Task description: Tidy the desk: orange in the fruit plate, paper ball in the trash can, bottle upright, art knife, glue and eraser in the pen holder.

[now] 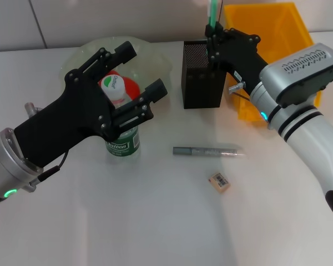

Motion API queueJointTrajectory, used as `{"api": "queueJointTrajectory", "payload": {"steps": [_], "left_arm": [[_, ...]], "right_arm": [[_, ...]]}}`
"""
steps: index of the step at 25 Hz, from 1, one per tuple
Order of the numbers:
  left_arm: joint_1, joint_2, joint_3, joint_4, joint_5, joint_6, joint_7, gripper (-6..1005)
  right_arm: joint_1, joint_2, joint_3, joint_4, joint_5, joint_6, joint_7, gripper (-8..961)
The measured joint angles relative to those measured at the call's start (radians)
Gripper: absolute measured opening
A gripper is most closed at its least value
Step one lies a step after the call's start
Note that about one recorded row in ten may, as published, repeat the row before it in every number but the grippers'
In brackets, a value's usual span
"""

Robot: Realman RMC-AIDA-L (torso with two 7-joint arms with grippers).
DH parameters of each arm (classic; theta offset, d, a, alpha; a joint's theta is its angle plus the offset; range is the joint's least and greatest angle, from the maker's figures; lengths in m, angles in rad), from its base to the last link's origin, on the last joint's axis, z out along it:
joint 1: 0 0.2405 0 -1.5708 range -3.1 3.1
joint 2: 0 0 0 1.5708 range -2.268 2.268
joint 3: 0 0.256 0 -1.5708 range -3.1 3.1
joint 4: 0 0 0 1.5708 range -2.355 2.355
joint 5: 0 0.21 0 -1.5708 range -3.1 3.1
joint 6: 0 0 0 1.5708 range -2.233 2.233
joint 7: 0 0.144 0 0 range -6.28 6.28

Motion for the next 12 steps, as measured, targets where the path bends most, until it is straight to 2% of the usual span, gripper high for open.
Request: {"api": "queueJointTrajectory", "payload": {"steps": [9,12], "left_arm": [[-0.002,0.002,-0.015,-0.004,0.001,0.003,0.001,834],[-0.003,0.003,-0.026,-0.008,0.002,0.002,0.002,834]], "right_arm": [[-0.019,0.001,0.000,0.002,-0.001,-0.023,-0.004,82],[-0.026,0.002,0.000,0.005,-0.001,-0.028,-0.003,192]]}}
